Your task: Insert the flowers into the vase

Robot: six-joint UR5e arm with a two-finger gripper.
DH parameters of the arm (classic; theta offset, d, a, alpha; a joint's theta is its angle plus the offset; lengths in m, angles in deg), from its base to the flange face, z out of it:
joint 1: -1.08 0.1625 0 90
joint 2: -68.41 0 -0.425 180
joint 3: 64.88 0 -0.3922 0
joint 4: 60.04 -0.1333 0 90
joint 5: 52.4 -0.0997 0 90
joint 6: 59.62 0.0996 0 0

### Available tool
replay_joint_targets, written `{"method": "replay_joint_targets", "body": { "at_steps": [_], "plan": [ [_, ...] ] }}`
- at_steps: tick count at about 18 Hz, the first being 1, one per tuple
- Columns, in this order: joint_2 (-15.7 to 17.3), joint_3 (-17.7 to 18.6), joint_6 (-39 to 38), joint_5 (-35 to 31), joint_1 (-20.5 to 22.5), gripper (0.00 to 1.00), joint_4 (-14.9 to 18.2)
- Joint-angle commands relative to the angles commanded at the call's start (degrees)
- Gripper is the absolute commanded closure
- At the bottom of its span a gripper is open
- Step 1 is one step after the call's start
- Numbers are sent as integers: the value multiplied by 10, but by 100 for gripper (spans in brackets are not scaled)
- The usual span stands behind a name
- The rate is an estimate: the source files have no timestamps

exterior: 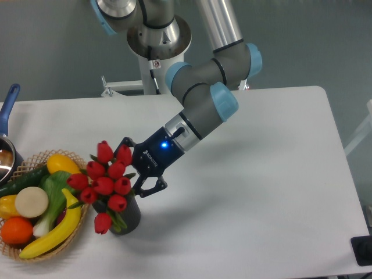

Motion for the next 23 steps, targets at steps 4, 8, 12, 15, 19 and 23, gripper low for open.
{"method": "replay_joint_targets", "body": {
  "at_steps": [4, 8, 12, 15, 19, 23],
  "plan": [
    [17, 13, 10, -2, 17, 0, 0],
    [25, 13, 9, -2, 30, 0, 0],
    [27, 13, 11, -3, 51, 0, 0],
    [40, 14, 11, -24, 84, 0, 0],
    [59, 9, 12, -68, 128, 0, 0],
    [58, -6, 22, -79, 155, 0, 0]
  ]
}}
